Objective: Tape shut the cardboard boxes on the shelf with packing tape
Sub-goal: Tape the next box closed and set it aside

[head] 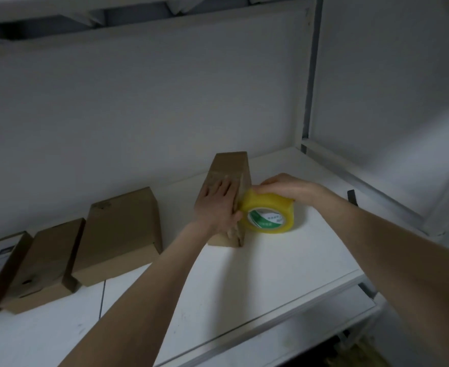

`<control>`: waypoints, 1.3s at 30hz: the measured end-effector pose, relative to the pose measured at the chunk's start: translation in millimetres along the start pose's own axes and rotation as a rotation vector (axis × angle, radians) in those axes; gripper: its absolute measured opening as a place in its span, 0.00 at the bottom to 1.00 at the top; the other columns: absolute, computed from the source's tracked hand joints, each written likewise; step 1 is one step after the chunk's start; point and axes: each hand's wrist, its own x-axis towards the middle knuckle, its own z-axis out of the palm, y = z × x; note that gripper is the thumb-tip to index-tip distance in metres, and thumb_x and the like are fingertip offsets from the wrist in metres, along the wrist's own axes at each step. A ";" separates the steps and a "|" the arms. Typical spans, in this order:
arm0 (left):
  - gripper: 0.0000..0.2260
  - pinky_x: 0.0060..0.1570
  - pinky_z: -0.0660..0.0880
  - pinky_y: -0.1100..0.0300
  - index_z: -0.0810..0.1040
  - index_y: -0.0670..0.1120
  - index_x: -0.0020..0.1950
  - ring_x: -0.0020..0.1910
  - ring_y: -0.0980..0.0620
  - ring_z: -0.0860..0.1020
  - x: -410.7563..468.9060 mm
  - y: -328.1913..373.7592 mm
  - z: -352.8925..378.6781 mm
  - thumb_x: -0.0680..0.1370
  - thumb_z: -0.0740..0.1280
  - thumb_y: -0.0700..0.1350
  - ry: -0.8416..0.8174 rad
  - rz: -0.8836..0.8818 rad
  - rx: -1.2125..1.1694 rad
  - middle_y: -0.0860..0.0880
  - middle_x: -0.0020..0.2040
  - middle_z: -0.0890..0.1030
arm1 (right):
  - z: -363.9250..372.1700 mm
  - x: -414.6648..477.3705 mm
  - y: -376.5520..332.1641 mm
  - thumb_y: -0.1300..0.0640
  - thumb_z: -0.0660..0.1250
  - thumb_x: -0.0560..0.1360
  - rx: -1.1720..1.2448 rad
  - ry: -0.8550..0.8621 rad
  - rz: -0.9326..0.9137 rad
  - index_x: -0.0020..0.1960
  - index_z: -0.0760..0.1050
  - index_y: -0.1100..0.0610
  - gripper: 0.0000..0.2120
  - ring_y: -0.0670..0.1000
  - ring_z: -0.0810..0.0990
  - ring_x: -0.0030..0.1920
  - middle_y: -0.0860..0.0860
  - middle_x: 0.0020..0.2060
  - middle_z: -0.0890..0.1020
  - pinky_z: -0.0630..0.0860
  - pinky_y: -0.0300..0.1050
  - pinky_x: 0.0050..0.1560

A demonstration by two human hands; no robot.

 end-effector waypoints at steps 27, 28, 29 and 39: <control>0.32 0.73 0.52 0.46 0.46 0.51 0.79 0.77 0.42 0.51 -7.9 28.7 -8.5 0.80 0.57 0.57 -0.003 -0.266 -0.001 0.41 0.78 0.50 | -10.2 14.3 17.3 0.26 0.61 0.68 -0.461 0.197 0.057 0.49 0.75 0.50 0.28 0.55 0.78 0.52 0.51 0.48 0.78 0.73 0.48 0.50; 0.32 0.73 0.52 0.46 0.45 0.51 0.79 0.77 0.42 0.51 -7.5 29.2 -9.0 0.80 0.57 0.56 -0.007 -0.272 0.001 0.41 0.78 0.49 | -8.9 16.5 17.0 0.26 0.61 0.68 -0.465 0.202 0.065 0.49 0.76 0.51 0.28 0.56 0.78 0.51 0.51 0.47 0.79 0.73 0.47 0.49; 0.32 0.73 0.52 0.46 0.45 0.51 0.79 0.77 0.42 0.51 -7.0 29.5 -9.4 0.80 0.57 0.56 -0.012 -0.276 0.003 0.41 0.78 0.49 | -8.7 18.0 15.8 0.26 0.62 0.68 -0.471 0.210 0.071 0.49 0.76 0.51 0.29 0.56 0.78 0.51 0.51 0.47 0.79 0.73 0.47 0.49; 0.33 0.74 0.50 0.44 0.43 0.52 0.79 0.77 0.42 0.48 -6.4 31.5 -14.3 0.80 0.57 0.56 -0.066 -0.295 -0.046 0.41 0.79 0.47 | -8.9 20.6 18.0 0.24 0.58 0.68 -0.494 0.209 0.120 0.61 0.75 0.53 0.38 0.57 0.78 0.57 0.53 0.55 0.79 0.71 0.47 0.49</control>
